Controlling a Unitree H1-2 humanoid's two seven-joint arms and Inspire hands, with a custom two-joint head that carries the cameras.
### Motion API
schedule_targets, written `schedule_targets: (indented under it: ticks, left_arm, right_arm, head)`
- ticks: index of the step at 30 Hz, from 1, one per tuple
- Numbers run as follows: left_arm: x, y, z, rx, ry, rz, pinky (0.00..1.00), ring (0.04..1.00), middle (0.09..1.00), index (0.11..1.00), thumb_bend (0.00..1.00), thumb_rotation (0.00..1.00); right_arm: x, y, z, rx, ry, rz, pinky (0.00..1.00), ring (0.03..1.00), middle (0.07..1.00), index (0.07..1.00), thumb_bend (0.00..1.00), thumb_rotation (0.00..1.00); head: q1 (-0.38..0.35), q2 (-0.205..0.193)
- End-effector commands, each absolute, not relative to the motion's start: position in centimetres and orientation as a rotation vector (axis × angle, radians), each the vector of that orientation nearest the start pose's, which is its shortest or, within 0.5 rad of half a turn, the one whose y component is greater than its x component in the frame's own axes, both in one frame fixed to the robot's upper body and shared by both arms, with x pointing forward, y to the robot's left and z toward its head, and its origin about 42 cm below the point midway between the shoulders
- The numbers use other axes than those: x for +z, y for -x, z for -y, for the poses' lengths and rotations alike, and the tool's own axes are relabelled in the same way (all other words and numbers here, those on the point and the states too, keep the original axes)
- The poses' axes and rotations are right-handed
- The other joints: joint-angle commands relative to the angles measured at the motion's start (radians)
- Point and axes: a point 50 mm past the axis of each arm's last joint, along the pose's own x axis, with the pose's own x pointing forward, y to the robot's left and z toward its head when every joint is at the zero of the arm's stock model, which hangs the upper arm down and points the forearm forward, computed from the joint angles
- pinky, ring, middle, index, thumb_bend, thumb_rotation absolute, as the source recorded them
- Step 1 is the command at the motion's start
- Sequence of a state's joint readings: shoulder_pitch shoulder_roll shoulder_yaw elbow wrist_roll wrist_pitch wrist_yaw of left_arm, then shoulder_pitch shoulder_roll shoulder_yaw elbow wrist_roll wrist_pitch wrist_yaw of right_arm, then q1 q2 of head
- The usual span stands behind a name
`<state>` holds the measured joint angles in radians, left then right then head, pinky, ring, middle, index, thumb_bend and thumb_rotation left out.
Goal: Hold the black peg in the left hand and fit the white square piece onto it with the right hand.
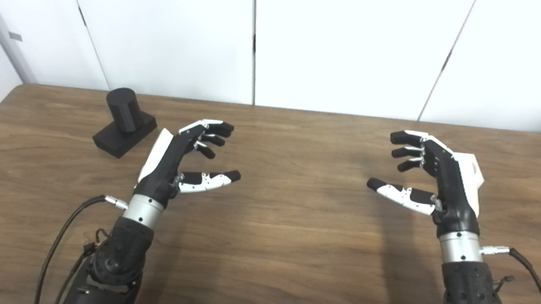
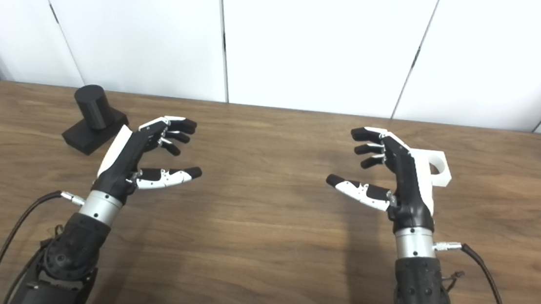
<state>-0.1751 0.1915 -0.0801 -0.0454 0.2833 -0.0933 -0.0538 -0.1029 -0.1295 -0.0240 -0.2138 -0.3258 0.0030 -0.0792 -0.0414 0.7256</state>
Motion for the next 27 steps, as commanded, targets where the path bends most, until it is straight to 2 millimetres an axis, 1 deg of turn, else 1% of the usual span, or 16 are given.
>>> schedule_targets:
  ticks: [1, 8, 13, 15, 19, 20, 21, 22, 24, 25, 27]
  left_arm:
    - [18.8, -34.2, -22.7, -0.161, -0.489, 0.410, 0.57, 0.701, 0.735, 0.708, 0.78, 0.08]
    - [18.8, -34.2, -22.6, -0.160, -0.491, 0.404, 0.55, 0.692, 0.734, 0.708, 0.78, 0.09]
    - [18.7, -34.2, -22.5, -0.169, -0.484, 0.411, 0.57, 0.693, 0.732, 0.703, 0.77, 0.07]
    - [18.7, -34.2, -22.4, -0.169, -0.481, 0.409, 0.57, 0.693, 0.731, 0.701, 0.77, 0.07]
    - [18.7, -34.2, -21.8, -0.168, -0.486, 0.411, 0.57, 0.700, 0.730, 0.695, 0.78, 0.07]
    - [18.7, -34.2, -21.4, -0.168, -0.487, 0.407, 0.56, 0.698, 0.732, 0.693, 0.79, 0.09]
    - [18.7, -34.2, -21.2, -0.168, -0.488, 0.405, 0.56, 0.697, 0.735, 0.692, 0.79, 0.09]
    - [18.7, -34.2, -20.8, -0.169, -0.484, 0.403, 0.56, 0.697, 0.736, 0.692, 0.79, 0.09]
    - [18.7, -34.1, -20.3, -0.172, -0.478, 0.400, 0.54, 0.686, 0.733, 0.692, 0.79, 0.09]
    - [18.7, -34.1, -20.0, -0.174, -0.476, 0.399, 0.54, 0.685, 0.733, 0.692, 0.78, 0.08]
    - [18.7, -34.0, -19.4, -0.175, -0.473, 0.396, 0.54, 0.691, 0.733, 0.690, 0.78, 0.08]
  right_arm:
    - [20.5, -31.1, 24.7, -0.120, 0.442, 0.416, 0.49, 0.621, 0.691, 0.659, 0.65, 0.00]
    - [20.6, -31.1, 24.7, -0.119, 0.445, 0.411, 0.49, 0.618, 0.689, 0.659, 0.65, 0.00]
    - [20.5, -31.1, 24.9, -0.112, 0.442, 0.418, 0.49, 0.614, 0.688, 0.660, 0.66, 0.00]
    - [20.5, -31.1, 25.0, -0.114, 0.446, 0.417, 0.49, 0.613, 0.689, 0.661, 0.66, 0.00]
    - [20.5, -31.0, 25.6, -0.110, 0.445, 0.421, 0.49, 0.611, 0.688, 0.665, 0.65, 0.00]
    - [20.6, -31.0, 25.8, -0.109, 0.439, 0.419, 0.50, 0.617, 0.690, 0.670, 0.65, 0.00]
    - [20.6, -31.0, 26.0, -0.108, 0.435, 0.417, 0.50, 0.619, 0.690, 0.672, 0.65, 0.00]
    - [20.6, -31.0, 26.2, -0.110, 0.431, 0.416, 0.50, 0.621, 0.690, 0.673, 0.65, 0.00]
    - [20.7, -30.9, 26.6, -0.113, 0.436, 0.417, 0.50, 0.622, 0.691, 0.673, 0.64, 0.00]
    - [20.7, -30.9, 26.9, -0.113, 0.442, 0.421, 0.50, 0.621, 0.692, 0.673, 0.64, 0.00]
    - [20.7, -30.9, 27.3, -0.111, 0.449, 0.426, 0.50, 0.622, 0.701, 0.675, 0.62, 0.00]
  head:
    - [0.000, 0.001]
    - [0.008, 0.000]
    - [0.014, -0.002]
    - [0.032, -0.004]
    - [0.129, -0.010]
    - [0.174, -0.013]
    - [0.182, -0.014]
    - [0.223, -0.019]
    - [0.247, -0.023]
    - [0.283, -0.029]
    - [0.315, -0.034]
